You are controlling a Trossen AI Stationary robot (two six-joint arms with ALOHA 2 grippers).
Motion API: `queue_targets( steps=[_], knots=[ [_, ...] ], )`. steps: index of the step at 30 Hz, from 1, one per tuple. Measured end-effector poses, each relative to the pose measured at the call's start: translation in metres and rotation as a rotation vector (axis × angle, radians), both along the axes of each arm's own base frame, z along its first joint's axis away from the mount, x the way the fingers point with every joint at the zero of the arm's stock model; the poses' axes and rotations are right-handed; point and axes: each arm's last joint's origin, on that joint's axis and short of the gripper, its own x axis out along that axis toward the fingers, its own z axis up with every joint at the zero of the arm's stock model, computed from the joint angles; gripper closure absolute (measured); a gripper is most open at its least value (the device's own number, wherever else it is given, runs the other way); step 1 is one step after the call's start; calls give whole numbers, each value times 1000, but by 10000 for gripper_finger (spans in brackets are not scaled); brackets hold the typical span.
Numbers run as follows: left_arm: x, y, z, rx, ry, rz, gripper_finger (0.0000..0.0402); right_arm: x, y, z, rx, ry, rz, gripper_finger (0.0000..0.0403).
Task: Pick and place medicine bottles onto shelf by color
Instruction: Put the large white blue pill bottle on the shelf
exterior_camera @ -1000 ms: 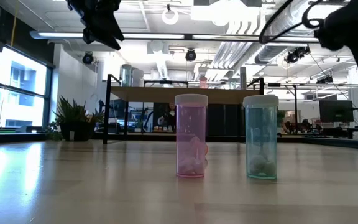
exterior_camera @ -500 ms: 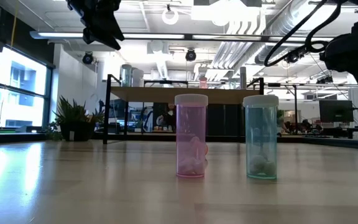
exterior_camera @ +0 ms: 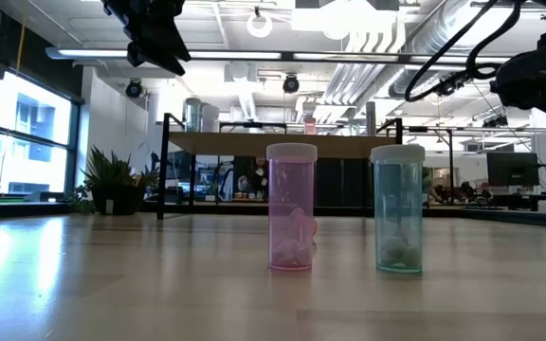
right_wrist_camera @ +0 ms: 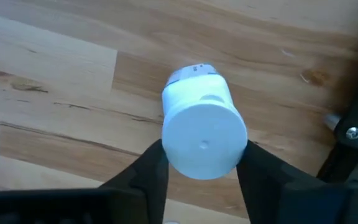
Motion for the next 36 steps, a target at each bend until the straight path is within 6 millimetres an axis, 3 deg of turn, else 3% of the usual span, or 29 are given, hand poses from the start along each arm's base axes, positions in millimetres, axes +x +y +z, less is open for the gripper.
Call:
queue_targets(
  steps=[7, 14, 21, 26, 36],
  knots=[
    [0, 0, 0, 5, 3, -5, 193, 6, 3, 13, 21, -45, -8, 292],
    [0, 0, 0, 9, 5, -4, 193, 15, 6, 37, 21, -129, -6, 349],
    [0, 0, 0, 19, 10, -15, 193, 16, 6, 40, 24, -140, 6, 378],
    [0, 0, 0, 19, 10, -15, 193, 18, 7, 40, 25, -165, 50, 342],
    [0, 0, 0, 31, 17, -27, 193, 11, 3, 38, -41, -97, 122, 207]
  ],
)
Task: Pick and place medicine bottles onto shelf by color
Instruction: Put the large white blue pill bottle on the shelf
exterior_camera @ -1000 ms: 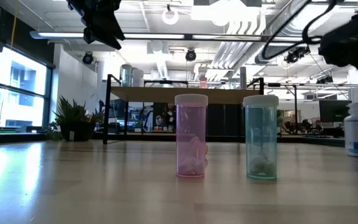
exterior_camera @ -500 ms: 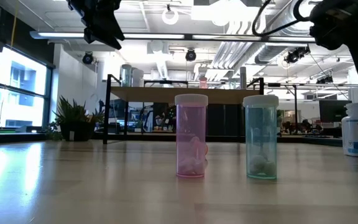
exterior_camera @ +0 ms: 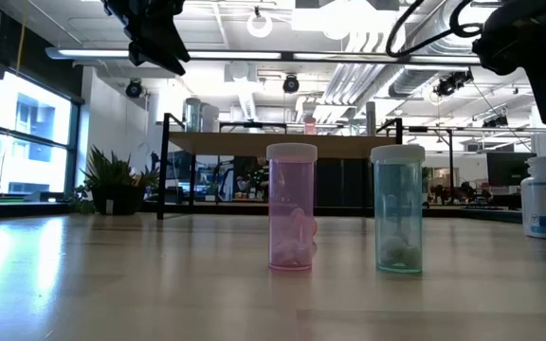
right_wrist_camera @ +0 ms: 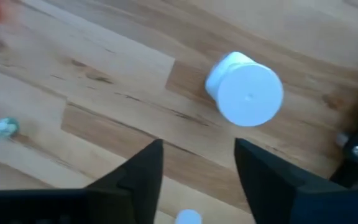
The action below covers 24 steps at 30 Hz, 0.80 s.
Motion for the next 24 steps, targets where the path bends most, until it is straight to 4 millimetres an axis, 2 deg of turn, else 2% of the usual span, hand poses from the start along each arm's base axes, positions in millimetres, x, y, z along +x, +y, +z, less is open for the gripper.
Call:
queue_targets(
  steps=[4, 7, 14, 24],
  knots=[
    [0, 0, 0, 0, 0, 0, 193, -3, -2, -1, -29, 30, -2, 164],
    [0, 0, 0, 0, 0, 0, 193, -6, -4, -1, -76, 54, -6, 150],
    [0, 0, 0, 0, 0, 0, 193, -6, -7, -1, -115, 59, 180, 147],
    [0, 0, 0, -1, -1, 0, 193, 2, -31, -1, -149, 79, 445, 147]
  ],
)
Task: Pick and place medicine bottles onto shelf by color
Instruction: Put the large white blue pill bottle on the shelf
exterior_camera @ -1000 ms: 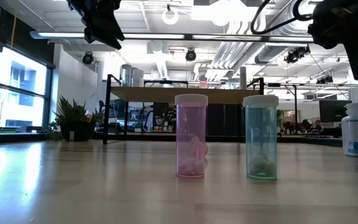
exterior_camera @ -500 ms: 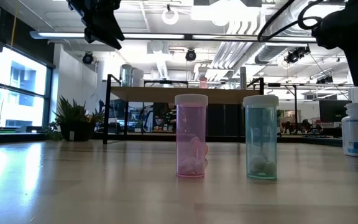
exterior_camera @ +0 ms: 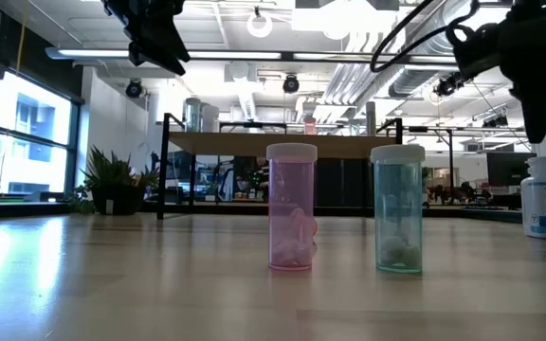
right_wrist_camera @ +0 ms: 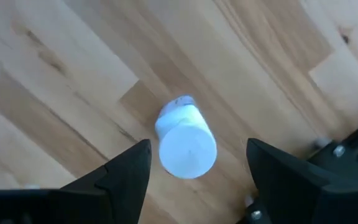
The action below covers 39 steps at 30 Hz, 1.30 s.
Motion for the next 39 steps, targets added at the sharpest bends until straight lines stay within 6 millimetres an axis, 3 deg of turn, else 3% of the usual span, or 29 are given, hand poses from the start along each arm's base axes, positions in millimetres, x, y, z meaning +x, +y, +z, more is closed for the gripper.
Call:
queue_targets(
  steps=[13, 25, 39],
  knots=[
    [0, 0, 0, -12, -6, 12, 193, 9, 0, -11, 5, 96, 252, 148],
    [0, 0, 0, -4, -2, 5, 193, 19, 3, -25, 38, 175, 252, 149],
    [0, 0, 0, 19, 10, -19, 193, 13, 2, -40, 41, 250, 185, 149]
  ],
)
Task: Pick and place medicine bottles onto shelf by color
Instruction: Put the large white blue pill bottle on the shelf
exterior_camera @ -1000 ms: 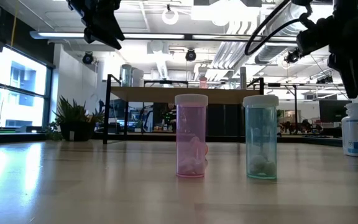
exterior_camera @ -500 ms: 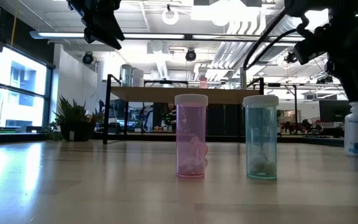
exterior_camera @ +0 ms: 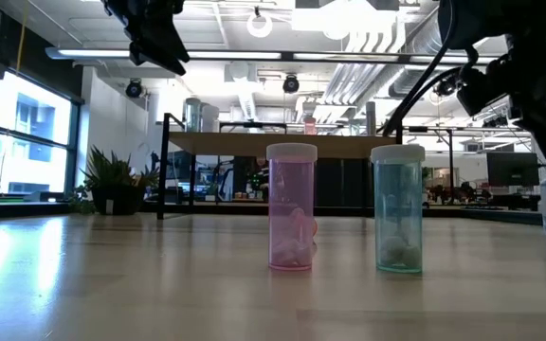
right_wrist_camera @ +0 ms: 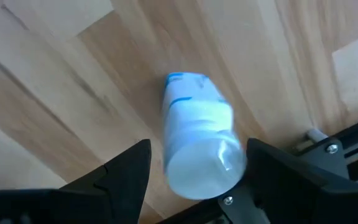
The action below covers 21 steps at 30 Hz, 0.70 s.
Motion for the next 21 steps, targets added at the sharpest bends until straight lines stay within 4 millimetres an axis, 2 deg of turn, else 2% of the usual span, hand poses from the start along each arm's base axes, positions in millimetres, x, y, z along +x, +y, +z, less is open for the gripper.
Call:
queue_targets(
  steps=[12, 21],
  knots=[
    [0, 0, 0, 16, 9, -16, 193, -3, -1, 0, -10, 30, -49, 157],
    [0, 0, 0, 16, 9, -16, 193, -3, 0, 1, -2, 31, -73, 248]
  ],
)
